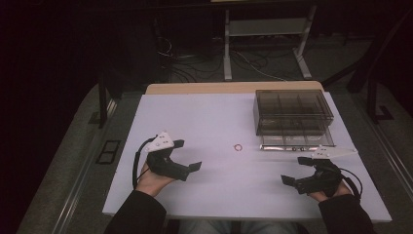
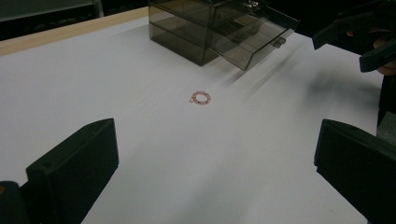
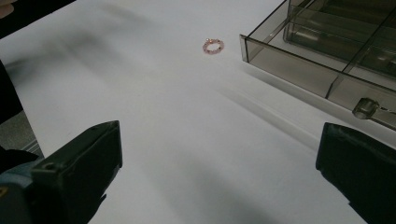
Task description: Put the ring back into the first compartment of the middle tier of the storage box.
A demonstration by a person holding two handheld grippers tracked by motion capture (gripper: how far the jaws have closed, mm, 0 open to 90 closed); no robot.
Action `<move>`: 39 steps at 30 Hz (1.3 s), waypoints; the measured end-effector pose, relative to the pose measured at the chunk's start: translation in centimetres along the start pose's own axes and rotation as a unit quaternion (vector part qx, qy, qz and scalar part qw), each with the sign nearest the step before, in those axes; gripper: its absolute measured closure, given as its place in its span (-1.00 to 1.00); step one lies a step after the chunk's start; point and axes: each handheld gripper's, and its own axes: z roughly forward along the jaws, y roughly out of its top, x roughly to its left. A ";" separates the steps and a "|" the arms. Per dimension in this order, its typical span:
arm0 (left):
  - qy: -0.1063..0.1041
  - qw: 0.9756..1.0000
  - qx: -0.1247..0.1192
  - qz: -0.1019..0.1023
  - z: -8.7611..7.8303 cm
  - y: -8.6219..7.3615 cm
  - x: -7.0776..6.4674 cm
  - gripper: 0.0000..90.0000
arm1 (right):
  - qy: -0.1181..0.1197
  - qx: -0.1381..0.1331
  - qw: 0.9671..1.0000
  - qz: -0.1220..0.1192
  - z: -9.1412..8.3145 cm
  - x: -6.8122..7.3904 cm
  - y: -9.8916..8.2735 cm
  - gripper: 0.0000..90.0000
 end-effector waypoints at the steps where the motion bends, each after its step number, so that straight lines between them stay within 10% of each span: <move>1: 0.000 1.000 0.004 0.000 0.0 0.1 0.0 -1.00 | 0.000 0.000 1.000 -0.001 0.0 0.0 0.0 -1.00; 39: -0.023 0.999 0.039 0.027 4.6 5.9 -0.3 -1.00 | -0.001 0.000 1.000 0.000 0.0 0.2 0.0 -1.00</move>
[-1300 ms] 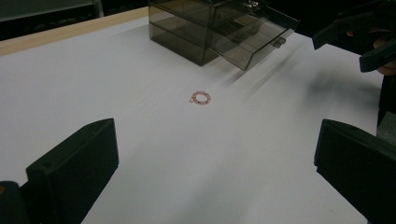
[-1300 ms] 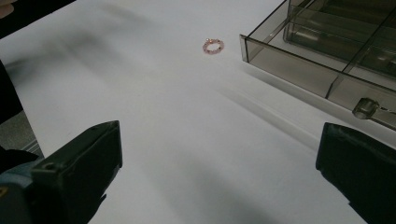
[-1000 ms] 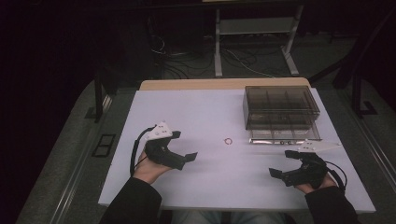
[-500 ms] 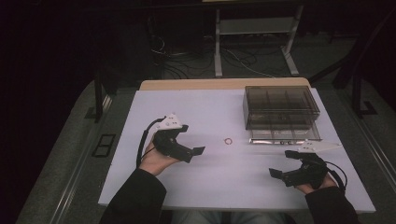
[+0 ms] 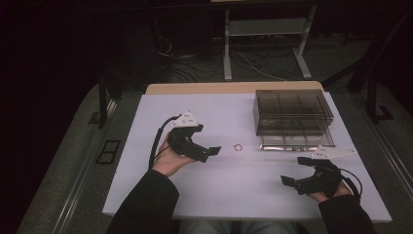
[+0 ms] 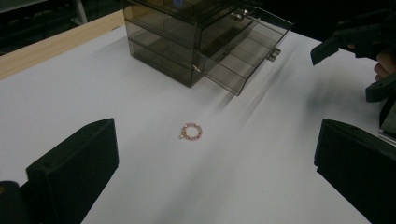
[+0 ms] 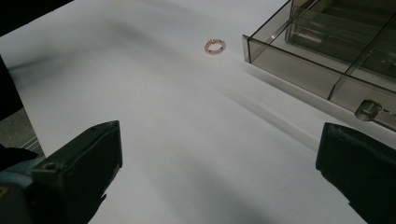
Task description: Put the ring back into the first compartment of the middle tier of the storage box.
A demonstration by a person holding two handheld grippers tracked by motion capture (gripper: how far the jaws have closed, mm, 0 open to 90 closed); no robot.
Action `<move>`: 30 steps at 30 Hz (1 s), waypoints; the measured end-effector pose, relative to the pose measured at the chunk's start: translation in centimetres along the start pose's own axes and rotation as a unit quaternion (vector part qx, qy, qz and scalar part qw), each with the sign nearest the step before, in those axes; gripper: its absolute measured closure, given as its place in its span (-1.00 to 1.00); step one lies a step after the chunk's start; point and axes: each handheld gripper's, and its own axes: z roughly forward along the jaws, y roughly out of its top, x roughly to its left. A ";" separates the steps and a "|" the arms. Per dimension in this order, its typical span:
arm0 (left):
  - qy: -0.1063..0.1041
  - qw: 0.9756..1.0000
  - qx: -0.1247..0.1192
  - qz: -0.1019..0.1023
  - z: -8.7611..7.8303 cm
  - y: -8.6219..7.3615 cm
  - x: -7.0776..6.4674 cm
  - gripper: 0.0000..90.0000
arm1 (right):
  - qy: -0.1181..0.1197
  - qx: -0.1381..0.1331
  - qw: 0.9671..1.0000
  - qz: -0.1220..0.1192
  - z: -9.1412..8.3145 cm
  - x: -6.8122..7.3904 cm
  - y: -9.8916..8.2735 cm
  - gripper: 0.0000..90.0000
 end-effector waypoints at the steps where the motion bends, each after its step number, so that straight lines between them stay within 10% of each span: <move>1: 0.000 1.000 0.000 -0.001 0.1 0.1 0.0 -1.00 | 0.000 0.001 1.000 0.000 0.0 0.0 0.0 -1.00; 30: 0.028 0.996 -0.035 -0.077 4.2 0.1 1.4 -1.00 | 0.002 0.005 1.000 -0.003 0.2 -0.1 0.0 -1.00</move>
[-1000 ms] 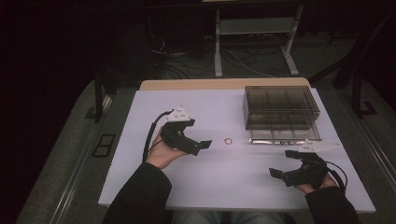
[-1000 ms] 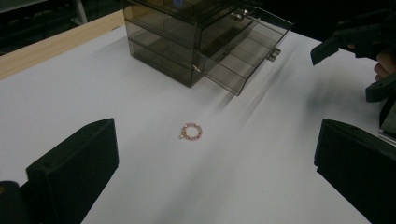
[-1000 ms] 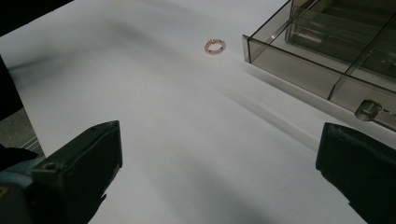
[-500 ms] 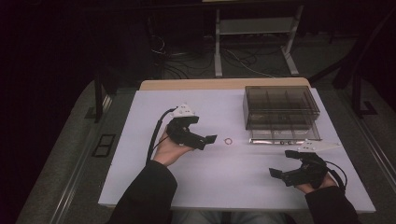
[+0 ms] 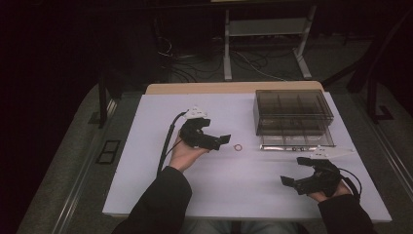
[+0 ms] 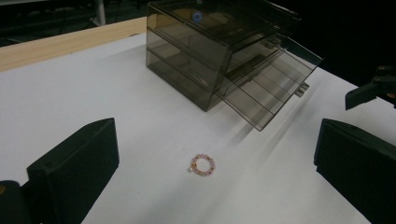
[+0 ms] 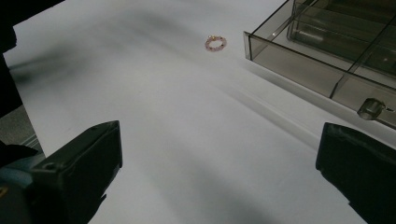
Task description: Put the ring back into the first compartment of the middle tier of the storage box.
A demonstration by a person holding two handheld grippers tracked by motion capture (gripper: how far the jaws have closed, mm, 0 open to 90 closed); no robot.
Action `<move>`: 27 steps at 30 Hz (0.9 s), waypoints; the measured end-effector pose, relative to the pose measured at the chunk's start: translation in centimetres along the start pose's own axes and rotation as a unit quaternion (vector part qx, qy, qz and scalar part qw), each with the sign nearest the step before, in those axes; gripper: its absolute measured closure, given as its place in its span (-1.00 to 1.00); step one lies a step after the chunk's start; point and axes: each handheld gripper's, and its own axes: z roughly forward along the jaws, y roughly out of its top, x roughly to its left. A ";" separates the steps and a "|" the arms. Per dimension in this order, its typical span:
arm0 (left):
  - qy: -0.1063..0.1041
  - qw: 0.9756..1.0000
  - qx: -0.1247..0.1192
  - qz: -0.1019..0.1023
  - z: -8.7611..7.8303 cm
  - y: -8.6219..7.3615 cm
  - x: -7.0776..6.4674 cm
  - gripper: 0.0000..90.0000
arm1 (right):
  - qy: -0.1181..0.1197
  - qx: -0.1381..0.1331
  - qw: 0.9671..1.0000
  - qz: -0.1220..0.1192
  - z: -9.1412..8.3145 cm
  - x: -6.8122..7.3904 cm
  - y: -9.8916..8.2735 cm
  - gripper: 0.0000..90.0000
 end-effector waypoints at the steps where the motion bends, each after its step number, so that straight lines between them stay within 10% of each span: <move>1: 0.000 1.000 0.002 -0.001 0.1 0.0 0.0 -1.00 | 0.000 0.001 1.000 -0.001 0.0 0.0 0.0 -1.00; 27: 0.008 0.999 0.037 -0.018 3.8 -1.6 0.3 -0.81 | 0.000 0.006 1.000 -0.008 0.1 0.0 -0.1 -1.00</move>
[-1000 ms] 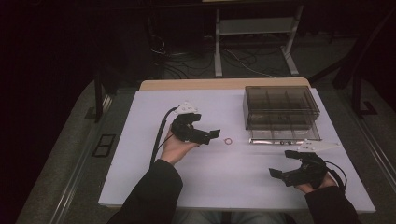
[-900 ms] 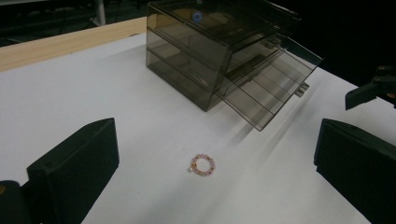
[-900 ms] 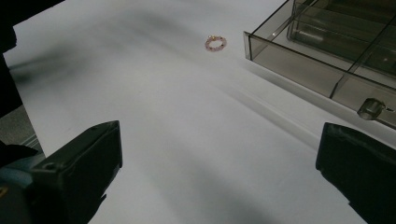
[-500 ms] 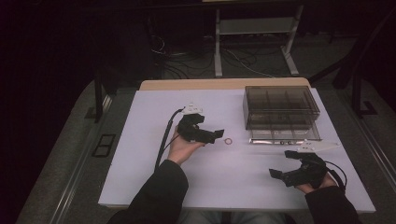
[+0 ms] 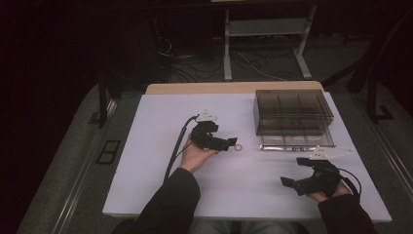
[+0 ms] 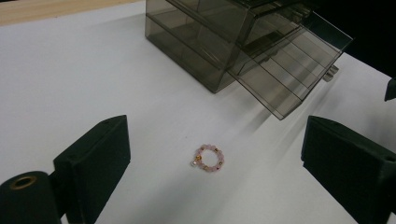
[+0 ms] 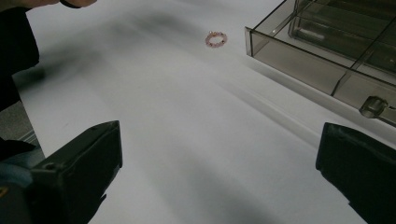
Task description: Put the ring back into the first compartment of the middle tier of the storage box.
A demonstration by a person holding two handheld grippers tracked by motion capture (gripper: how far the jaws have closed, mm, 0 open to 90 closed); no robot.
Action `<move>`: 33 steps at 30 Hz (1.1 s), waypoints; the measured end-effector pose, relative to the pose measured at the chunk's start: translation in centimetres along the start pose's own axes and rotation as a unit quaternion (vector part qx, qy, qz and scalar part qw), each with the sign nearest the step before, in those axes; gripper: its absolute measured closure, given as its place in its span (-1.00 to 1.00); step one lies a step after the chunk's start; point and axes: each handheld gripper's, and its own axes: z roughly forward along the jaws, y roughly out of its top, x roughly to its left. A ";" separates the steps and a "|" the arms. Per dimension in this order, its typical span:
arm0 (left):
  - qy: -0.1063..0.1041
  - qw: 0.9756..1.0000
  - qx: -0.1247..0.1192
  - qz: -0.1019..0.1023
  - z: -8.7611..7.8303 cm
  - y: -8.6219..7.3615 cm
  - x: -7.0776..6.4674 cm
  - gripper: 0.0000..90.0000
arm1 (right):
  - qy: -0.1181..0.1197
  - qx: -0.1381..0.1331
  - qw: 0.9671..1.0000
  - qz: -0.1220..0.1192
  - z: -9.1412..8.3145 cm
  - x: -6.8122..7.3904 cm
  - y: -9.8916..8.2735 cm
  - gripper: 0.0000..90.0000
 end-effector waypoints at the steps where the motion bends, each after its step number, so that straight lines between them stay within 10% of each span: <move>1: 0.001 1.000 0.000 0.001 0.1 0.0 0.0 -0.79 | 0.000 0.000 1.000 0.000 0.0 0.0 0.0 -1.00; 33: -0.015 0.997 0.049 0.056 4.1 -0.9 -1.8 -0.34 | 0.005 0.008 1.000 -0.003 0.3 0.2 -0.1 -1.00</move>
